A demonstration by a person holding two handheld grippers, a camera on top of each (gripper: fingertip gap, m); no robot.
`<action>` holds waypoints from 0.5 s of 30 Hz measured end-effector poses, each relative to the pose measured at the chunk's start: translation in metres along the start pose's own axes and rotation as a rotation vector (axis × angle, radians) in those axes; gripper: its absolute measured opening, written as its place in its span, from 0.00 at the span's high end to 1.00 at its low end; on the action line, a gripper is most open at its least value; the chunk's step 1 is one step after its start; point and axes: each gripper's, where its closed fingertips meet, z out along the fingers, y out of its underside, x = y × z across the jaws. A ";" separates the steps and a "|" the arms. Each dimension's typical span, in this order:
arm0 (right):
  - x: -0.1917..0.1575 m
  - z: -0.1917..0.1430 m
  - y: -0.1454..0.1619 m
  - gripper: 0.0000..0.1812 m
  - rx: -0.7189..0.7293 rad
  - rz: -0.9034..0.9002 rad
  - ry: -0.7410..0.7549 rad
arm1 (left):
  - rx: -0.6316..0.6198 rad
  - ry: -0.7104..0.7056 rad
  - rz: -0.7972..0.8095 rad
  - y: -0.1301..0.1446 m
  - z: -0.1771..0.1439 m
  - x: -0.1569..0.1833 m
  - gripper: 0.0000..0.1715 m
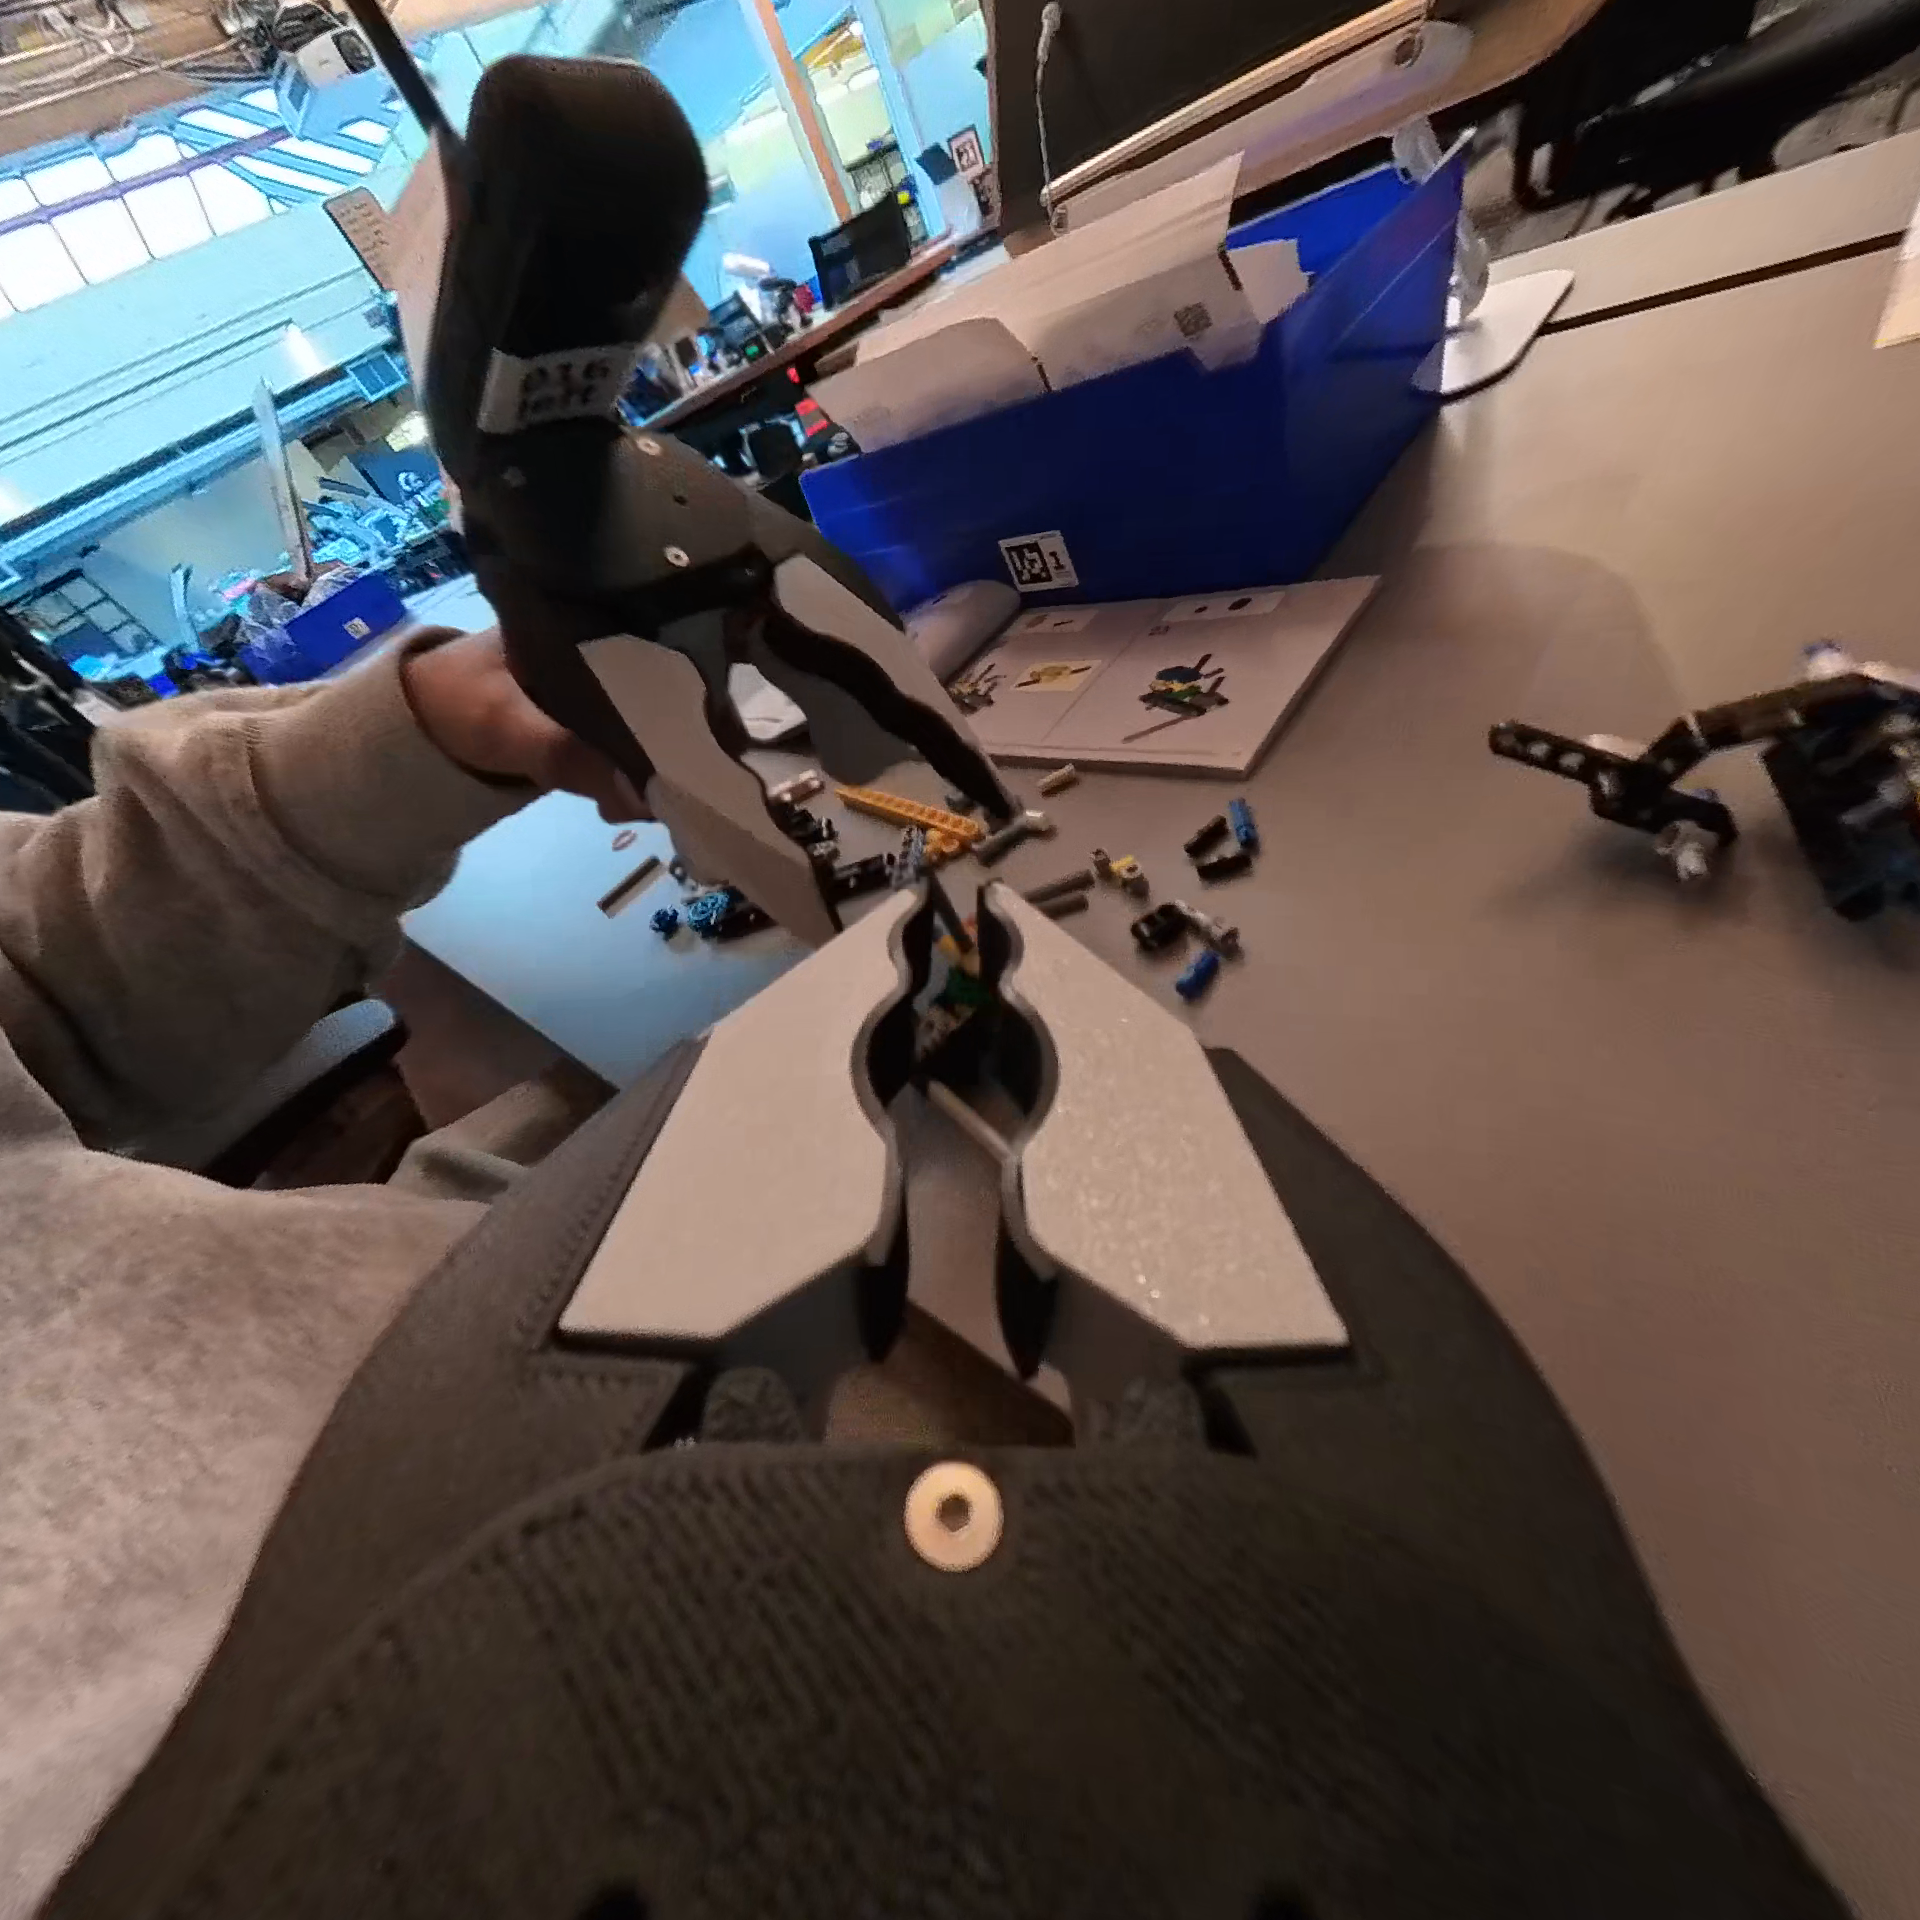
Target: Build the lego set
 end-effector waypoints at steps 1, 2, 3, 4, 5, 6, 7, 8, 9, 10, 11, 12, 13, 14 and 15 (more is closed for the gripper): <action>0.002 -0.006 0.004 0.97 -0.002 -0.001 0.014 | 0.011 -0.017 -0.011 0.000 -0.003 -0.001 0.58; 0.004 -0.013 0.008 0.97 -0.007 0.002 0.029 | 0.026 -0.031 -0.024 0.001 -0.006 -0.001 0.57; 0.005 -0.020 0.013 0.96 -0.012 0.011 0.037 | 0.044 -0.039 -0.040 0.000 -0.009 0.001 0.55; 0.004 -0.026 0.017 0.96 -0.014 0.022 0.040 | 0.065 -0.047 -0.058 -0.001 -0.012 0.003 0.54; 0.002 -0.033 0.022 0.96 -0.017 0.033 0.040 | 0.091 -0.058 -0.074 -0.002 -0.015 0.005 0.53; 0.000 -0.040 0.028 0.96 -0.026 0.037 0.042 | 0.117 -0.071 -0.088 -0.004 -0.018 0.008 0.52; -0.002 -0.048 0.036 0.95 -0.040 0.032 0.049 | 0.143 -0.088 -0.099 -0.005 -0.021 0.010 0.51; -0.003 -0.057 0.043 0.94 -0.059 0.025 0.061 | 0.171 -0.109 -0.112 -0.006 -0.024 0.013 0.50; -0.006 -0.066 0.050 0.94 -0.072 0.019 0.068 | 0.199 -0.128 -0.125 -0.007 -0.026 0.016 0.49; -0.009 -0.075 0.055 0.94 -0.076 0.013 0.072 | 0.226 -0.147 -0.140 -0.009 -0.028 0.019 0.48; -0.012 -0.085 0.059 0.93 -0.078 0.009 0.077 | 0.252 -0.170 -0.154 -0.010 -0.031 0.023 0.48; -0.016 -0.095 0.063 0.92 -0.077 0.009 0.077 | 0.279 -0.199 -0.166 -0.012 -0.033 0.028 0.48; -0.019 -0.105 0.065 0.92 -0.069 0.008 0.079 | 0.308 -0.226 -0.174 -0.015 -0.035 0.033 0.48; -0.019 -0.115 0.065 0.90 -0.051 0.005 0.088 | 0.341 -0.245 -0.181 -0.019 -0.036 0.041 0.48; -0.018 -0.126 0.062 0.88 -0.027 0.000 0.105 | 0.376 -0.256 -0.187 -0.024 -0.036 0.049 0.47</action>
